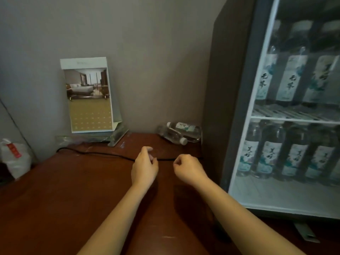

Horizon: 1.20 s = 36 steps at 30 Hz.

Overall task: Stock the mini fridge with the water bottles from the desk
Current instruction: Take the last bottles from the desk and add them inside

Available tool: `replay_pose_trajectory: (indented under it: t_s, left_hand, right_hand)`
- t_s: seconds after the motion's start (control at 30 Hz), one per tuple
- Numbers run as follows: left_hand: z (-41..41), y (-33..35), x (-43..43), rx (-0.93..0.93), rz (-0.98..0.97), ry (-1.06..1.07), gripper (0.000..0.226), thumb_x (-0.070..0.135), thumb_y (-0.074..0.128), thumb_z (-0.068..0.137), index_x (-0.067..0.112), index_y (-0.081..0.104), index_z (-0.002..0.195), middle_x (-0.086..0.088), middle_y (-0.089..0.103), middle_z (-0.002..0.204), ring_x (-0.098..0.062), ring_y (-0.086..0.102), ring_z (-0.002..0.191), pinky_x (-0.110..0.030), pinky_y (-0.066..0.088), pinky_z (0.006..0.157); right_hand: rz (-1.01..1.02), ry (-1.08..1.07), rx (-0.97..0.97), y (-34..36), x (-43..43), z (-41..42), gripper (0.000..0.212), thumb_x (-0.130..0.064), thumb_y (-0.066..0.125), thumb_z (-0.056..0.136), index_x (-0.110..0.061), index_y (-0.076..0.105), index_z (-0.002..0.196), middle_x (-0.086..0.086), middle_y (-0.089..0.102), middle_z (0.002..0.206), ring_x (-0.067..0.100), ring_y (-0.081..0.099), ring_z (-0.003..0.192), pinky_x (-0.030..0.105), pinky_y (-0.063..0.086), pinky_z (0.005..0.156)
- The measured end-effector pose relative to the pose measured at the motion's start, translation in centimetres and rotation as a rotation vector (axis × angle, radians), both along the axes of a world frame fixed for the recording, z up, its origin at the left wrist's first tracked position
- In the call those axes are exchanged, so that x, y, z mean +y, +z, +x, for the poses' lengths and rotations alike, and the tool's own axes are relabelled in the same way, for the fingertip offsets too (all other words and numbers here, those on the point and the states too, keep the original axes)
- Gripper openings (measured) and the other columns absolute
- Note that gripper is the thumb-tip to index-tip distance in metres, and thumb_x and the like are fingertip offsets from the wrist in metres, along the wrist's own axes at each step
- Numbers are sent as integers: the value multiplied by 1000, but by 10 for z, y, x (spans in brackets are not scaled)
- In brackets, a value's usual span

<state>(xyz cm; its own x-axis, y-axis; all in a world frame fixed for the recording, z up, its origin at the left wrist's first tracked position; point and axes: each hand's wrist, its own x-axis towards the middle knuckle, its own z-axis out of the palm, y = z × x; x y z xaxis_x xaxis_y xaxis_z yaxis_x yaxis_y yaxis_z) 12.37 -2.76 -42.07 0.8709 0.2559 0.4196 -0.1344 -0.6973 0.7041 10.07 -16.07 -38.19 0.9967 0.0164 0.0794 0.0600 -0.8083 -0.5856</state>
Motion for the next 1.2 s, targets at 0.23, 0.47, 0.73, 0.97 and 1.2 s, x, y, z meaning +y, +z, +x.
replay_pose_trajectory:
  t_s: [0.23, 0.47, 0.73, 0.97, 1.2]
  left_hand:
    - [5, -17, 20, -159, 250, -31, 27, 23, 49, 94, 20, 52, 121, 3, 64, 101, -19, 63, 92, -24, 36, 64]
    - [11, -25, 21, -183, 294, -36, 32, 24, 44, 95, 24, 46, 127, 7, 64, 106, -15, 61, 98, -28, 44, 66]
    - [12, -25, 23, -175, 286, -31, 29, 21, 44, 95, 22, 50, 123, 6, 65, 103, -15, 62, 93, -26, 41, 66]
    - [13, -26, 24, -163, 275, -71, 31, 20, 47, 94, 21, 49, 125, 5, 63, 105, -14, 60, 99, -26, 46, 74]
    - [6, -20, 20, -339, 113, -98, 45, 24, 66, 84, 11, 52, 124, -2, 61, 106, -17, 58, 98, -21, 41, 76]
  right_hand:
    - [-171, -315, 70, -26, 33, 106, 67, -23, 58, 87, -9, 24, 142, 16, 28, 146, 35, 30, 133, 41, 36, 103]
    - [-345, -408, -11, -44, 14, 205, 51, -15, 44, 93, -5, 29, 141, 19, 32, 147, 38, 29, 135, 49, 30, 109]
    - [-76, -351, -176, -57, 15, 202, 33, -25, 50, 94, -3, 56, 117, 20, 59, 120, 36, 56, 110, 39, 46, 87]
    - [178, -371, -445, -1, 48, 167, 48, -42, 47, 94, 2, 57, 110, 23, 63, 113, 38, 57, 107, 39, 45, 85]
    - [282, -243, -559, 56, 56, 104, 36, -39, 55, 88, -6, 67, 96, 15, 68, 101, 33, 61, 96, 41, 49, 81]
